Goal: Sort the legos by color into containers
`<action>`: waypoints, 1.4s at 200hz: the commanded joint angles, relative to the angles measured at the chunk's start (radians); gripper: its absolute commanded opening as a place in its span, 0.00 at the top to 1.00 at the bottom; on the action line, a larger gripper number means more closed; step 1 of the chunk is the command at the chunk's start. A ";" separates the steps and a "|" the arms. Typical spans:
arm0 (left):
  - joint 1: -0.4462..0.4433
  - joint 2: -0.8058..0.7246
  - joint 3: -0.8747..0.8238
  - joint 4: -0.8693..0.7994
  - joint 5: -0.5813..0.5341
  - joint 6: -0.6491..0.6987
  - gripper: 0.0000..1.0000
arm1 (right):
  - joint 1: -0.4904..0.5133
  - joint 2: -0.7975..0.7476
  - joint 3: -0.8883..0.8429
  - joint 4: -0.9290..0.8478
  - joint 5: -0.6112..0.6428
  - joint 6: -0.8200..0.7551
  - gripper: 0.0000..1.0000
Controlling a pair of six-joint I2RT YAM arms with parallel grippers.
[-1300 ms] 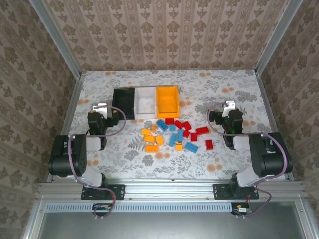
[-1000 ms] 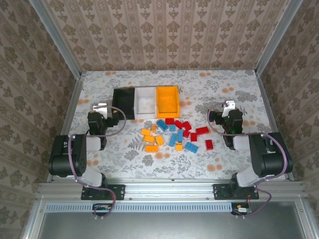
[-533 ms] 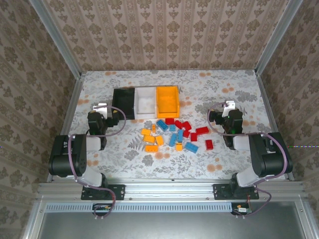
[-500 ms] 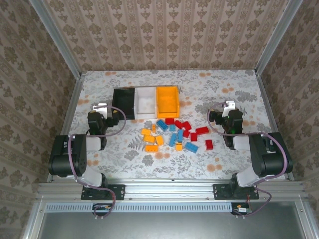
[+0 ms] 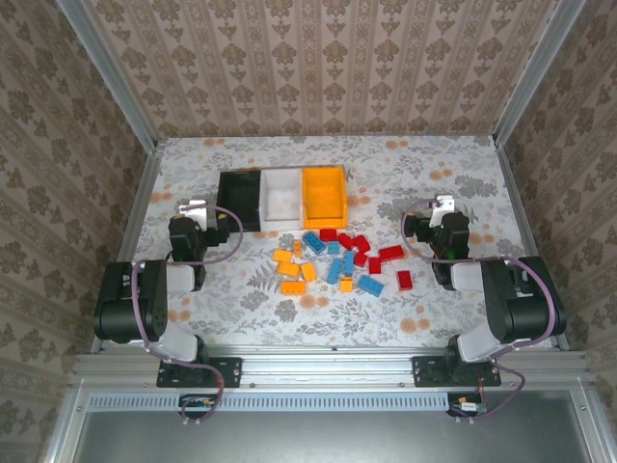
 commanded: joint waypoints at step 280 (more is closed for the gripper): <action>-0.240 -0.546 0.345 -1.238 0.153 -0.442 0.00 | 0.166 -0.155 0.431 -1.569 -0.024 0.427 0.19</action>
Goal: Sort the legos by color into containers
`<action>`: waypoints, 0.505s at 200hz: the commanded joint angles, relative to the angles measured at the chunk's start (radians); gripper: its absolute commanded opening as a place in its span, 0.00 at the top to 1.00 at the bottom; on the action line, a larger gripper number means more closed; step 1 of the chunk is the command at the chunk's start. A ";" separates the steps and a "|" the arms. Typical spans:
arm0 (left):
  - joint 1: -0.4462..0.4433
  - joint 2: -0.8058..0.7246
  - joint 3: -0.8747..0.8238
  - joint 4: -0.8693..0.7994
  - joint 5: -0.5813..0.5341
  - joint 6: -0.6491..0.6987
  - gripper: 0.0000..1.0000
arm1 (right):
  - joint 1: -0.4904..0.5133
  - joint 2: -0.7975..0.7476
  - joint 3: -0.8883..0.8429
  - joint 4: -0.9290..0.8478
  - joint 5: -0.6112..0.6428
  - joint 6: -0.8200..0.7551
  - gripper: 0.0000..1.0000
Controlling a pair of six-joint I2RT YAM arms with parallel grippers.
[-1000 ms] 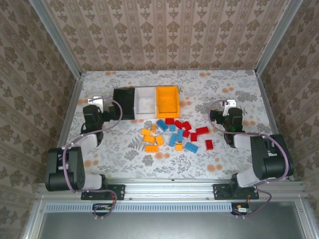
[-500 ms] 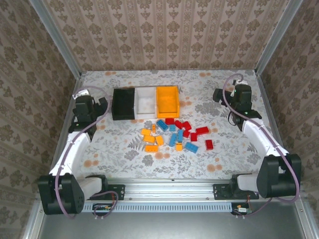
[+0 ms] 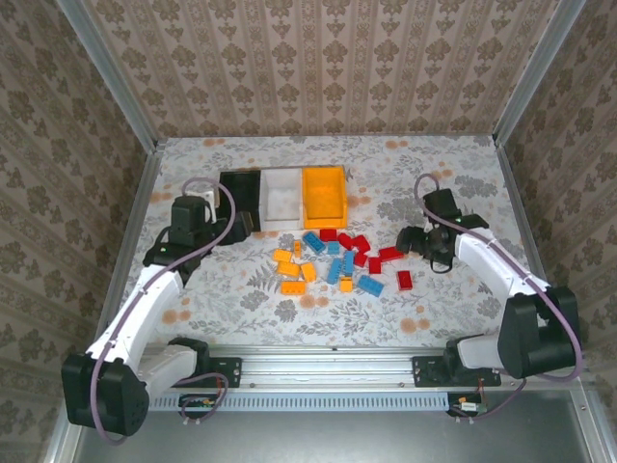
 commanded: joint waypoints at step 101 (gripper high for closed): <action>0.018 -0.099 -0.049 -0.073 0.078 -0.042 0.00 | 0.114 0.170 -0.088 0.042 0.003 0.034 0.36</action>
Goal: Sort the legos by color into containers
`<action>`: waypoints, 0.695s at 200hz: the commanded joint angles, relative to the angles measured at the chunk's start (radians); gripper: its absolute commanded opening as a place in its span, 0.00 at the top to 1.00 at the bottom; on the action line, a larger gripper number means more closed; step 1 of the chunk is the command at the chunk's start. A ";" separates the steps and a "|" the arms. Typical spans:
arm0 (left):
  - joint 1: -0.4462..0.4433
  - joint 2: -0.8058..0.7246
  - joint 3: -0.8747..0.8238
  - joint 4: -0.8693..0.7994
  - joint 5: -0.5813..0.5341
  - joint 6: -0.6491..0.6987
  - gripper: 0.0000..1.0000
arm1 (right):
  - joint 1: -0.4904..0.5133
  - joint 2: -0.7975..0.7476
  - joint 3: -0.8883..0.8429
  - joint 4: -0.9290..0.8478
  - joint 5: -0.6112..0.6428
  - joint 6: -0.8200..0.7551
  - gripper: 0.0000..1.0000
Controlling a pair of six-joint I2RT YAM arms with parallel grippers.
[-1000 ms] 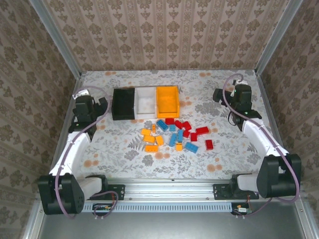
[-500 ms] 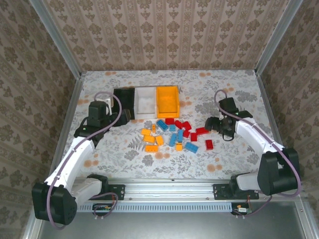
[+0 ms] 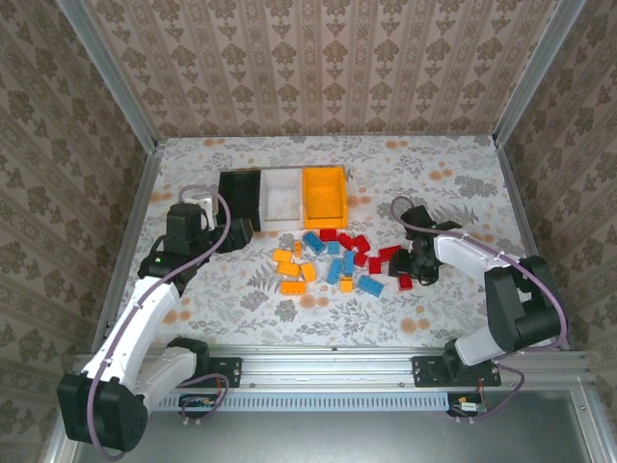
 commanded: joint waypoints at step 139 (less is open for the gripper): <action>0.068 -0.014 -0.047 -0.010 0.059 -0.044 0.00 | 0.019 0.018 0.000 0.015 0.003 0.014 0.64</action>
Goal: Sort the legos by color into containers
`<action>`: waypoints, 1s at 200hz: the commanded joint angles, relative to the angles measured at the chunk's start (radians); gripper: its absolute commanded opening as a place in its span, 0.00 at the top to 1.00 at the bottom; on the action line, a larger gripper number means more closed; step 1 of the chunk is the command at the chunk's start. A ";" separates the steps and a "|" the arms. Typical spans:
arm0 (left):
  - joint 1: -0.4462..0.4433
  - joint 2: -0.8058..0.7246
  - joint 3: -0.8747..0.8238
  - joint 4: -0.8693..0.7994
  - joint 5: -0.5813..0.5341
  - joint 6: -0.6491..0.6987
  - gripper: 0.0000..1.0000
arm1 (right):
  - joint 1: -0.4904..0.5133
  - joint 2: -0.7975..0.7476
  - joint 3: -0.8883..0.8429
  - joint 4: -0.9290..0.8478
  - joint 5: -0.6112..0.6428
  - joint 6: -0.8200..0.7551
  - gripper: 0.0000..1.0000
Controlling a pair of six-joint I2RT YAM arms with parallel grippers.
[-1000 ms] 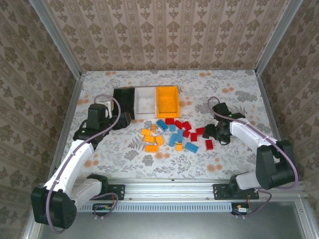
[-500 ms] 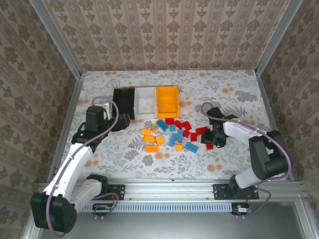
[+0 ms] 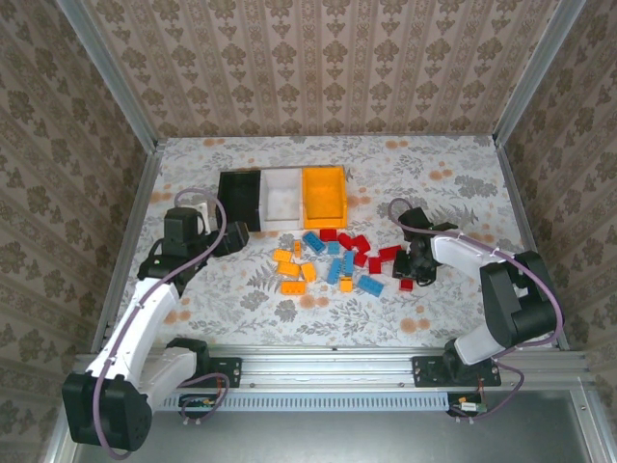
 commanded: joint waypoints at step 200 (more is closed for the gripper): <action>0.130 0.029 0.024 -0.024 0.177 -0.012 0.00 | 0.175 0.460 0.891 0.017 -0.237 0.083 0.65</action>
